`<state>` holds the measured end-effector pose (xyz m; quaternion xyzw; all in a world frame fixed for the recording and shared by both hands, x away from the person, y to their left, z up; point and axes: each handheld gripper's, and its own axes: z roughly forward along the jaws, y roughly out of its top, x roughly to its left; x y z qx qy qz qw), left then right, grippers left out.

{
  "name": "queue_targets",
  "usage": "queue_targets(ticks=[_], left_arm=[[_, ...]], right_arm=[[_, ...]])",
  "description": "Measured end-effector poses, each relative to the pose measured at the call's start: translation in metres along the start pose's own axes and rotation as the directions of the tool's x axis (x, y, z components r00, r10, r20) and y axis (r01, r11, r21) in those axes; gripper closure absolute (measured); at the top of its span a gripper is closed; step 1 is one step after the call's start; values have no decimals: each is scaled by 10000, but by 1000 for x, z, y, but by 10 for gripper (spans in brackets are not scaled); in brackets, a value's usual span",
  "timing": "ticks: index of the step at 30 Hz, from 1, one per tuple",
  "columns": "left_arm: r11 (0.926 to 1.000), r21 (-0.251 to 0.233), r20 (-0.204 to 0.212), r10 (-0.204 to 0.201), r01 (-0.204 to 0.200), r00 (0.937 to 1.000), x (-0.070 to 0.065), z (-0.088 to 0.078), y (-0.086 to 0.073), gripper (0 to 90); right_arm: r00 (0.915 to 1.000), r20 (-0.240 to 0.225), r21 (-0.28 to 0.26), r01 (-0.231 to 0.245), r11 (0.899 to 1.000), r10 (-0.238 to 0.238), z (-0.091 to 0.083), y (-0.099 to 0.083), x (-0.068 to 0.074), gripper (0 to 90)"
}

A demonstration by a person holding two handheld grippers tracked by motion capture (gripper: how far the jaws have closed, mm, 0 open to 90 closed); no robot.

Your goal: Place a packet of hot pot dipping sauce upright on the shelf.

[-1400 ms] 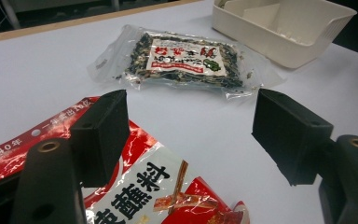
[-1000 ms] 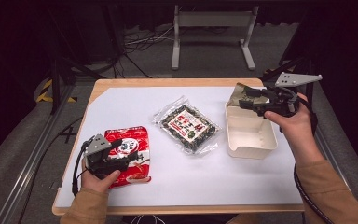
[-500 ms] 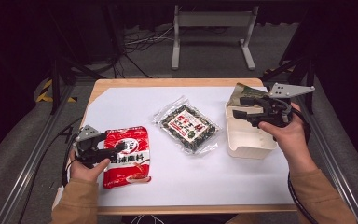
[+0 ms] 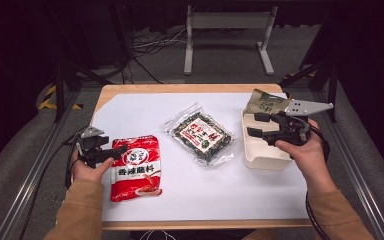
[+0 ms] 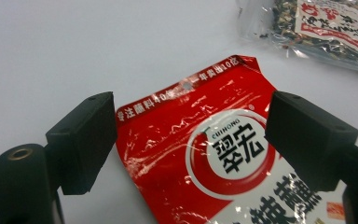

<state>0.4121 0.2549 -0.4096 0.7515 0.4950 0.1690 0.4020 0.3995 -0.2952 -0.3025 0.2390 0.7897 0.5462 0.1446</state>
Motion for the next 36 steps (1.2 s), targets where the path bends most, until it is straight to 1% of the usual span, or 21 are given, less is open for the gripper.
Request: queue_targets(ticks=[1,2,3,4,5,7,9,10,12,13,15,17,19,21,23,25,27,28,31,33,36], left_arm=[[9999,-98,-50,129,-130,9999,4,3,1,175],[9999,-98,-50,129,-130,9999,4,3,1,175],[9999,-72,-151,98,-99,9998,9,8,0,175],[9999,-72,-151,98,-99,9998,9,8,0,175],[10000,-75,-194,-3,1,9998,13,12,0,175],[10000,-56,-244,-32,31,9997,14,13,-1,175],[10000,71,-350,-29,31,9994,15,16,-1,178],[9999,159,-312,39,-34,9995,16,18,-1,178],[9998,180,-327,43,-37,9995,17,22,-3,179],[9998,208,-148,66,-62,9999,18,24,-4,178],[9996,259,16,135,-136,9999,20,28,-5,167],[9984,546,75,161,-165,9998,22,30,-7,164],[9977,675,116,67,-74,9999,24,32,-8,164],[9977,678,195,17,-31,9998,25,33,-9,164],[9971,753,384,-96,67,9992,26,36,-10,170],[9972,746,413,-78,47,9991,27,37,-11,171],[9960,898,514,-66,20,9987,29,40,-11,181],[9949,1000,579,-172,113,9982,29,41,-12,184],[9929,1173,723,-293,206,9970,31,44,-13,190],[9915,1286,750,-294,195,9967,32,45,-14,192],[9923,1210,849,-377,272,9957,34,45,-14,189]], right_arm=[[10000,-11,-32,-9,10000,9,0,-1,1,372],[10000,-27,-46,10,10000,-11,1,-3,2,371],[10000,-28,-52,37,10000,-37,2,-4,3,371],[10000,-28,-52,37,10000,-37,2,-4,3,371],[10000,-13,-173,22,9998,-23,2,-7,4,370],[10000,-22,-238,-19,9997,18,2,-8,5,370],[10000,-15,-69,-17,10000,17,4,-10,5,367],[10000,66,15,40,10000,-40,4,-11,5,367],[10000,90,33,-29,10000,29,4,-12,5,366],[9999,96,45,-28,10000,28,4,-12,5,366],[9999,166,58,-19,10000,18,3,-13,5,364],[9995,317,108,36,9999,-40,0,-13,6,362],[9992,401,112,64,9999,-68,-2,-13,7,359],[9987,496,114,61,9999,-66,-4,-14,7,358],[9985,541,123,72,9999,-79,-6,-15,6,356],[9984,567,133,51,9999,-59,-6,-15,6,356],[9983,579,129,13,9999,-20,-7,-16,6,355],[9984,568,145,9,9999,-17,-6,-17,6,354],[9985,553,190,-18,9998,8,-5,-18,6,351],[9984,556,218,-33,9998,20,-4,-18,5,347],[9984,566,212,-58,9998,46,-4,-19,5,341]])
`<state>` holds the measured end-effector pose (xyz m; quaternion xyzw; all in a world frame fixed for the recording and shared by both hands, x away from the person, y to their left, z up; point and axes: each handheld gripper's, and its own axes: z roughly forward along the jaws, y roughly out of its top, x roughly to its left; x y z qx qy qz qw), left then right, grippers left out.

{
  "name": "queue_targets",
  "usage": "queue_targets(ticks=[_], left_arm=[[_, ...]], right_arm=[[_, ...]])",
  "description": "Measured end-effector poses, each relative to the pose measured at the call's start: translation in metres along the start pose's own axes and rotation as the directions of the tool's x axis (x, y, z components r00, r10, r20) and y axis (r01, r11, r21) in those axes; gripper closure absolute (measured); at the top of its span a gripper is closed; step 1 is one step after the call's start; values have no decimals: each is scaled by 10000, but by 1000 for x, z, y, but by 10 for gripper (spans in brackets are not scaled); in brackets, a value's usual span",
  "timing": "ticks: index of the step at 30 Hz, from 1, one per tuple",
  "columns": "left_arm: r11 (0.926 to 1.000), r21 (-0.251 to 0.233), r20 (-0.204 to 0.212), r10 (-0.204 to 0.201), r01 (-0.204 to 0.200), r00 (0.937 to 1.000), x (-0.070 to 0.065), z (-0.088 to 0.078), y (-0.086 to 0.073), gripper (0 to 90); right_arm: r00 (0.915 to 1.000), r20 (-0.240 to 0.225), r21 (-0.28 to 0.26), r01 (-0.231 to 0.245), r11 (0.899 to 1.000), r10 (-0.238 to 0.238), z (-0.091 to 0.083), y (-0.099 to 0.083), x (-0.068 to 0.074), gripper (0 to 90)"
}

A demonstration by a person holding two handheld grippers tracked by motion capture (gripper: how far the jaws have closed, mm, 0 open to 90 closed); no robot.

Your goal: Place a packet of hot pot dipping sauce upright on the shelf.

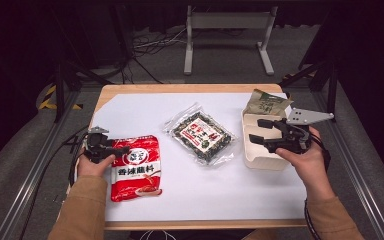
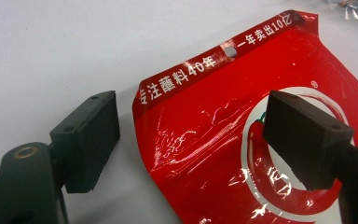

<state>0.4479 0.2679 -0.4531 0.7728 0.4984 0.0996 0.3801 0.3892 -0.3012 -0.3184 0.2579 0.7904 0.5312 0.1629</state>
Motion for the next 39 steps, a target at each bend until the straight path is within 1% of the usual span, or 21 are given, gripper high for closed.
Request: queue_targets(ticks=[1,4,6,7,8,9,10,11,12,13,14,18,21,22,23,24,25,28,33,37,39], left_arm=[[9999,-78,88,-84,85,9999,0,0,-1,189],[9999,-86,219,-51,53,9997,1,-1,-1,196],[9999,-82,486,146,-142,9987,1,-2,-1,270],[9998,-35,497,187,-185,9986,-1,-2,-2,338],[9998,-35,497,187,-185,9986,-1,-2,-2,372],[9996,-43,292,289,-288,9992,-2,-2,-2,398],[9992,9,215,405,-406,9989,-2,-2,-2,426],[9992,9,215,405,-406,9989,-2,-2,-2,464],[9989,18,17,475,-475,9989,-2,-3,-2,464],[9986,17,-100,525,-525,9986,-2,-3,-2,519],[9991,44,-177,425,-425,9989,-3,-4,-3,567],[9985,161,-538,536,-528,9971,-4,-4,-2,754],[9976,269,-534,651,-638,9964,-5,-4,-2,847],[9966,298,-607,786,-769,9951,-6,-5,-2,892],[9957,282,-665,894,-877,9938,-8,-5,-2,898],[9935,277,-892,1126,-1105,9896,-11,-6,-1,900],[9924,279,-972,1222,-1200,9877,-13,-7,-1,900],[9925,173,-883,1219,-1209,9886,-13,-8,0,900],[9947,-174,-628,1004,-1017,9930,-14,-18,2,900],[9919,-364,-508,1198,-1217,9915,-17,-28,5,900],[9886,-511,-647,1384,-1417,9883,-22,-34,7,900]], right_arm=[[10000,4,0,-3,10000,3,0,0,0,341],[10000,14,18,8,10000,-8,0,0,0,341],[10000,1,38,14,10000,-14,1,-1,0,340],[10000,20,57,12,10000,-12,1,-1,0,339],[10000,16,50,-19,10000,19,1,-2,-1,339],[10000,58,68,-30,10000,30,1,-3,-2,339],[10000,64,63,-48,10000,48,1,-3,-2,339],[10000,64,63,-48,10000,48,1,-3,-2,339],[10000,70,57,-57,10000,56,0,-4,-3,339],[10000,69,54,-72,10000,72,0,-4,-3,339],[10000,74,51,-68,10000,68,0,-4,-3,339],[10000,60,40,-61,10000,61,0,-4,-3,339],[10000,67,57,-53,10000,52,0,-4,-3,338],[10000,69,57,-51,10000,50,0,-4,-3,337],[10000,64,55,-51,10000,51,0,-4,-3,337],[10000,64,54,-53,10000,53,0,-4,-3,337],[10000,70,48,-46,10000,45,0,-4,-3,336],[10000,74,55,-40,10000,40,0,-4,-2,336],[10000,46,78,-27,10000,26,0,-4,-1,337],[10000,-8,62,-36,10000,36,0,-3,0,339],[10000,-16,66,-27,10000,27,0,-2,1,339]])
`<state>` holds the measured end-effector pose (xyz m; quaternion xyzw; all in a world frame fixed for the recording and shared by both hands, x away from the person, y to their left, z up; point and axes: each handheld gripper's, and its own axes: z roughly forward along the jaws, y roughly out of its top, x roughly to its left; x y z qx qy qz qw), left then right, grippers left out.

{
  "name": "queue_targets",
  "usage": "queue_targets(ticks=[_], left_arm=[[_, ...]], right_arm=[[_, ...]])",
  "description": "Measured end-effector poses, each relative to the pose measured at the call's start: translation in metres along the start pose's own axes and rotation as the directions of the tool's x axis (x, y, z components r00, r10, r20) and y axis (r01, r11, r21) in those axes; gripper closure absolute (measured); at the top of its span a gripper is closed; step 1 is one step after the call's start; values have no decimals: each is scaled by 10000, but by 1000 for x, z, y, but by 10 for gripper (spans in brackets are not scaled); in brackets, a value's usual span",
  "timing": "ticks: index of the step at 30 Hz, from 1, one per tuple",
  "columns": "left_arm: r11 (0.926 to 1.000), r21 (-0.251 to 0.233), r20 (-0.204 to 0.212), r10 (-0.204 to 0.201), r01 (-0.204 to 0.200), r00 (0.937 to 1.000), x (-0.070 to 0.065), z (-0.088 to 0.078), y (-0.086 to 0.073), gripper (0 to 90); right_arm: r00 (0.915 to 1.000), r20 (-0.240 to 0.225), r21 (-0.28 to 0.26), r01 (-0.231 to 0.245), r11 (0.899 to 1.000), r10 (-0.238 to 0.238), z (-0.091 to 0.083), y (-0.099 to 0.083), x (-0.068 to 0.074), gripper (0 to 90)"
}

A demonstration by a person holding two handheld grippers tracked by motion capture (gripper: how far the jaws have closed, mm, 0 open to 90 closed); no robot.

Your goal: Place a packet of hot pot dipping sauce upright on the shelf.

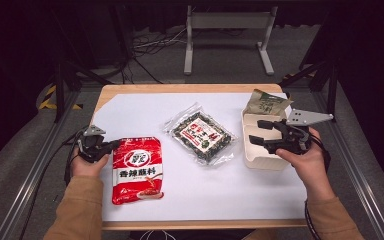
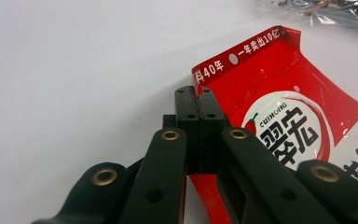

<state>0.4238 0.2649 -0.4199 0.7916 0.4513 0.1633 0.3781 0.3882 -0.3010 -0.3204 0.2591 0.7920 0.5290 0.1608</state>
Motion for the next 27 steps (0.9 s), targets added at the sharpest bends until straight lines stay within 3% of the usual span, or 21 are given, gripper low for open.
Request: queue_targets(ticks=[11,23,27], left_arm=[[9948,-802,70,635,-627,9980,-16,-42,11,900],[9764,-1900,670,1175,-1030,9908,-34,-86,19,900],[9701,-2108,952,1427,-1202,9852,-42,-98,21,900]], right_arm=[[10000,-25,37,35,10000,-35,2,1,3,339],[9995,-246,152,177,9997,-173,9,3,9,347],[9992,-335,174,232,9996,-227,11,5,11,350]])
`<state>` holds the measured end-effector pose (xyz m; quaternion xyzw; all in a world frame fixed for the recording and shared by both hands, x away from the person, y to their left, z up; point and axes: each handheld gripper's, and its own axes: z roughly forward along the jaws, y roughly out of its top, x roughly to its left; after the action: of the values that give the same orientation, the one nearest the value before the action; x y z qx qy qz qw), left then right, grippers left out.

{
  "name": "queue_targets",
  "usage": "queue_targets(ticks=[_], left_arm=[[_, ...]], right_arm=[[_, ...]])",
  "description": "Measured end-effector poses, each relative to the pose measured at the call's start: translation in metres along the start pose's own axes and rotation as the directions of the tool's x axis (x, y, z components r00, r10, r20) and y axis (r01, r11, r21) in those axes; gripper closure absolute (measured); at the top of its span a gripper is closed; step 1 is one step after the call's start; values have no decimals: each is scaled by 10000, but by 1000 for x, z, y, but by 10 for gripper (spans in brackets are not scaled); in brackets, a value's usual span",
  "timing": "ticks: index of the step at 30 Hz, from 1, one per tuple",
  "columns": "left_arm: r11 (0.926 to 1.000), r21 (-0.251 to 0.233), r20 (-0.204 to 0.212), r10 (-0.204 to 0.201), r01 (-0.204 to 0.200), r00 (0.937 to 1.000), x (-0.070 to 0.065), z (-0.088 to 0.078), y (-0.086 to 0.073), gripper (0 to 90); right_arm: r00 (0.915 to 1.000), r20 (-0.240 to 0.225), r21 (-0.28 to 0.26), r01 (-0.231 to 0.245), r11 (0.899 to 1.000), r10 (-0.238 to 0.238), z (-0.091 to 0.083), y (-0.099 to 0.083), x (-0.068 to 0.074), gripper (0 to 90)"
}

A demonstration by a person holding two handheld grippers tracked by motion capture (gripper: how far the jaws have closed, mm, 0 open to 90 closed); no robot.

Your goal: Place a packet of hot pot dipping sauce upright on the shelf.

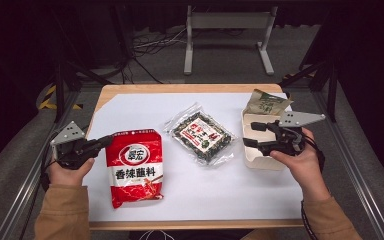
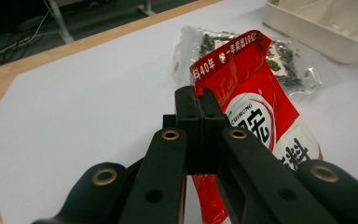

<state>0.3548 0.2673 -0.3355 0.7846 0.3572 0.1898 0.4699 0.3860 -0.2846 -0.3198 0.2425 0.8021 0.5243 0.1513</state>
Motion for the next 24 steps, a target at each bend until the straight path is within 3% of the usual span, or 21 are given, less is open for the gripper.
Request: queue_targets(ticks=[9,15,24], left_arm=[[9987,-124,586,505,-499,9970,-19,-13,15,900],[9943,-231,888,1057,-1041,9904,-34,-17,22,900],[9885,-489,1322,1482,-1429,9801,-46,-25,28,900]], right_arm=[[10000,-77,6,-10,10000,10,-1,1,5,349],[10000,50,-143,-11,9999,11,-4,3,6,354],[10000,81,-244,-5,9997,7,-7,5,7,354]])
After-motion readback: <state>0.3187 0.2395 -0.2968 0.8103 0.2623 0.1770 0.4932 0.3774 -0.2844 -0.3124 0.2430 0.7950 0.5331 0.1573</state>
